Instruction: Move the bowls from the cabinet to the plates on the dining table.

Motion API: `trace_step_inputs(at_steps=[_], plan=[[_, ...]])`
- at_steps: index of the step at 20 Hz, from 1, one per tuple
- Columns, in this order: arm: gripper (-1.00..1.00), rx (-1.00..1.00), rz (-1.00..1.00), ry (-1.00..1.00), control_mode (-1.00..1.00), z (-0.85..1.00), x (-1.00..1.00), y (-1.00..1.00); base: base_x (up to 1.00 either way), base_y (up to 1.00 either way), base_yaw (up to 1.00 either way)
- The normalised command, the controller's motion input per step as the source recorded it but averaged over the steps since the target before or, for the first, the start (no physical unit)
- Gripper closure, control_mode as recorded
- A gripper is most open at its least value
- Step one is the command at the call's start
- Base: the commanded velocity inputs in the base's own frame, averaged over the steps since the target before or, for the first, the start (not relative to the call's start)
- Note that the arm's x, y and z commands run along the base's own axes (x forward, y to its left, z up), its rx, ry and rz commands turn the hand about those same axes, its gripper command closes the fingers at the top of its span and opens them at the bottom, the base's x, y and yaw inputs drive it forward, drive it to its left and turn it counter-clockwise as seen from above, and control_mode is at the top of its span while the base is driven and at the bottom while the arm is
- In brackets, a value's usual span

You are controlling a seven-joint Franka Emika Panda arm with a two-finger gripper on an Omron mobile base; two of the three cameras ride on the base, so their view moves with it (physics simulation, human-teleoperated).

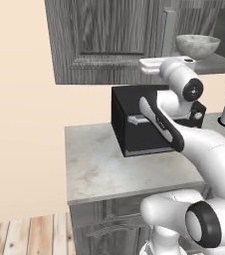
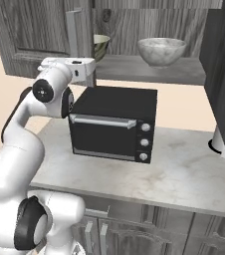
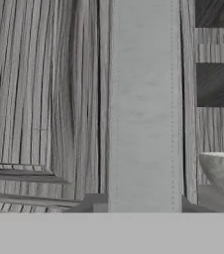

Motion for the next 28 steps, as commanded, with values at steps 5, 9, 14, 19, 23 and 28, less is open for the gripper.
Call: trace_step_inputs(at_steps=[5,9,14,19,23,28], plan=[[1.00,-0.03,0.00,0.14,-1.00,-0.11,-0.37,0.55,0.00,0.00,0.00],[1.00,-0.01,-0.05,0.08,-1.00,-0.10,-0.38,0.43,0.00,0.00,0.00],[1.00,0.00,-0.08,0.00,-1.00,-0.07,-0.37,0.37,0.00,0.00,0.00],[1.00,0.01,-0.10,-0.07,-1.00,-0.01,-0.36,0.33,0.00,0.00,0.00],[1.00,0.00,-0.09,-0.06,-1.00,-0.03,-0.37,0.36,0.00,0.00,0.00],[1.00,0.00,-0.03,0.00,-1.00,-0.21,-0.45,0.51,0.00,0.00,0.00]])
